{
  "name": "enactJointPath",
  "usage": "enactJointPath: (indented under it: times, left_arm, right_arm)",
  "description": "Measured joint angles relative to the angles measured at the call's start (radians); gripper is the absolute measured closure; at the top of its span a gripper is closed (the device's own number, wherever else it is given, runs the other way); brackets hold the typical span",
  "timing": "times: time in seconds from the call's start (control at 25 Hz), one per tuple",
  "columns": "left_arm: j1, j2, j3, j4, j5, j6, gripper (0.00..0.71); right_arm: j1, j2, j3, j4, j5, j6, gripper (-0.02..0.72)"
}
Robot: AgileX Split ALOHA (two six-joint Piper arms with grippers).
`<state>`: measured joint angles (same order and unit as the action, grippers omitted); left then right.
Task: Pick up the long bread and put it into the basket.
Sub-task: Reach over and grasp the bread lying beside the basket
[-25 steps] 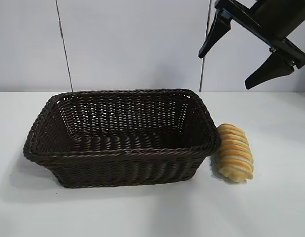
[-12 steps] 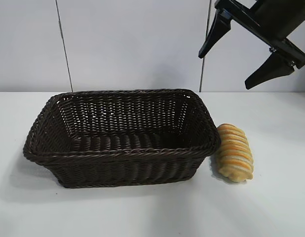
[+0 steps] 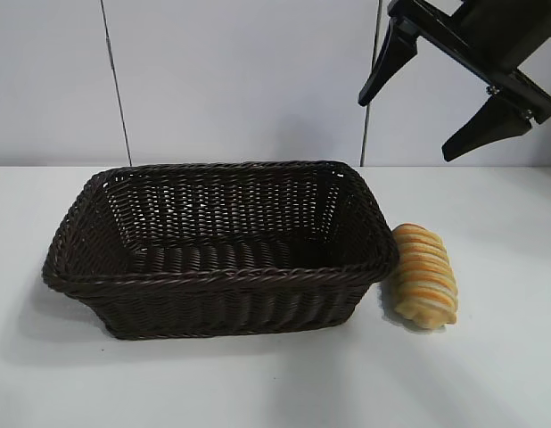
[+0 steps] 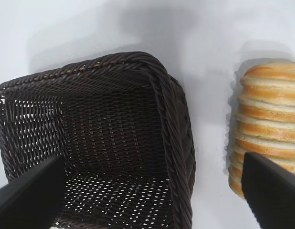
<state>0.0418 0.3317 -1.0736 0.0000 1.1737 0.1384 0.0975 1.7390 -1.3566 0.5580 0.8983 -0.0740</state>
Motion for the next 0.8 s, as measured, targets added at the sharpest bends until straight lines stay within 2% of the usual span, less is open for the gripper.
enactJointPath:
  times: [0.28, 0.56, 0.8]
  left_arm:
    - [-0.001, -0.193, 0.257, 0.000, 0.008, 0.001, 0.017]
    - [-0.001, -0.213, 0.445, 0.000, 0.037, -0.063, 0.017]
    - [-0.001, -0.213, 0.545, -0.007, 0.023, -0.081, 0.017]
  right_arm:
    - [0.000, 0.000, 0.000, 0.000, 0.001, -0.010, 0.008]
    - [0.000, 0.000, 0.000, 0.000, 0.001, -0.022, 0.008]
    - [0.000, 0.000, 0.000, 0.000, -0.001, -0.024, 0.008]
